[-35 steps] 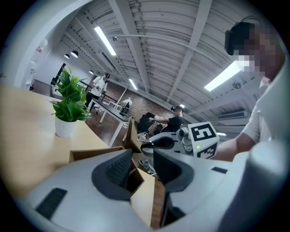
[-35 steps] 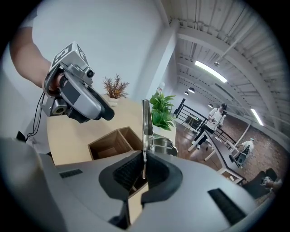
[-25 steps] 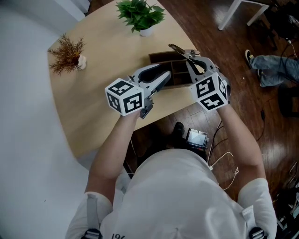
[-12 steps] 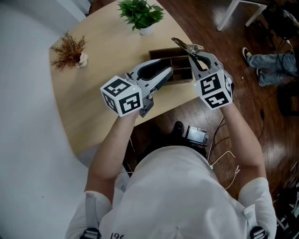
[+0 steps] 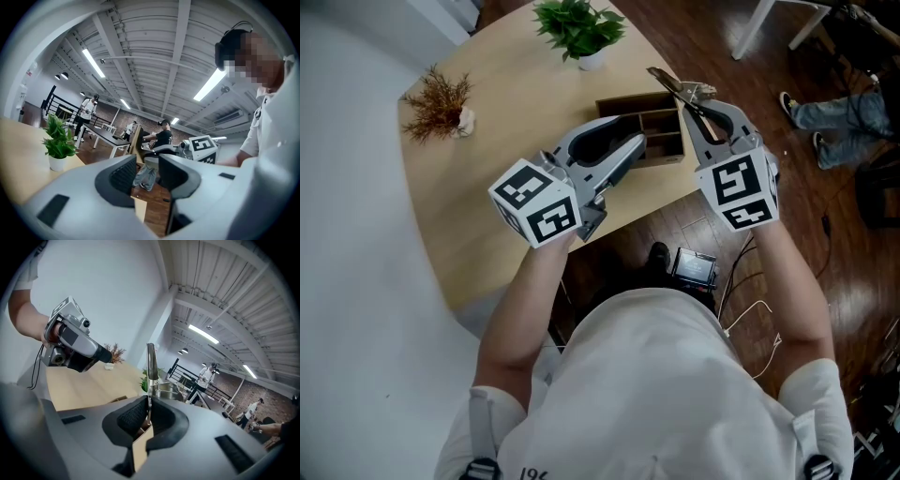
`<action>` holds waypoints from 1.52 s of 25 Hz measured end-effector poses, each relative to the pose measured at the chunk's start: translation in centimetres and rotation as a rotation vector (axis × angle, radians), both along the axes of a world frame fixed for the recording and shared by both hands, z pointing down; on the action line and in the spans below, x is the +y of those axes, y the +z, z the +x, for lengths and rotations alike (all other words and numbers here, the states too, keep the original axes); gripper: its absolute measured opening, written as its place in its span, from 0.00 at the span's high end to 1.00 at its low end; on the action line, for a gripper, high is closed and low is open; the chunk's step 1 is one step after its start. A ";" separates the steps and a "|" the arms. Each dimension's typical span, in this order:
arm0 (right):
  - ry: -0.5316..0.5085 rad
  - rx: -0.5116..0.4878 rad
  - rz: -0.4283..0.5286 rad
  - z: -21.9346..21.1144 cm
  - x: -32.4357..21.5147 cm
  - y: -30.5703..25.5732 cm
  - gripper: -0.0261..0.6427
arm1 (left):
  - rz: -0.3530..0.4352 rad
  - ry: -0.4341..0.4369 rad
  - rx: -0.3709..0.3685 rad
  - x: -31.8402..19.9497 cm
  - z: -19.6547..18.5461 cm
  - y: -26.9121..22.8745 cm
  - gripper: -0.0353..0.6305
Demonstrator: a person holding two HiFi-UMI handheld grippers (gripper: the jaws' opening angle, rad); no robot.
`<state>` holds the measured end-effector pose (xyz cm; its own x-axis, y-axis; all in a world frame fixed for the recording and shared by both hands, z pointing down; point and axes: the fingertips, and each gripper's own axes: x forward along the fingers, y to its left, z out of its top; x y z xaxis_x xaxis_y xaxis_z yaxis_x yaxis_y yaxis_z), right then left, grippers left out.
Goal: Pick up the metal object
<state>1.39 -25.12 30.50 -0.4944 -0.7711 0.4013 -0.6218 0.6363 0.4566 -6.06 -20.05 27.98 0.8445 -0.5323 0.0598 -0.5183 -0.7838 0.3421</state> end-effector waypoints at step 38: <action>0.111 -0.208 -0.060 4.9 9.7 -2.5 0.95 | -0.077 -0.051 0.050 7.7 -2.8 -0.2 0.76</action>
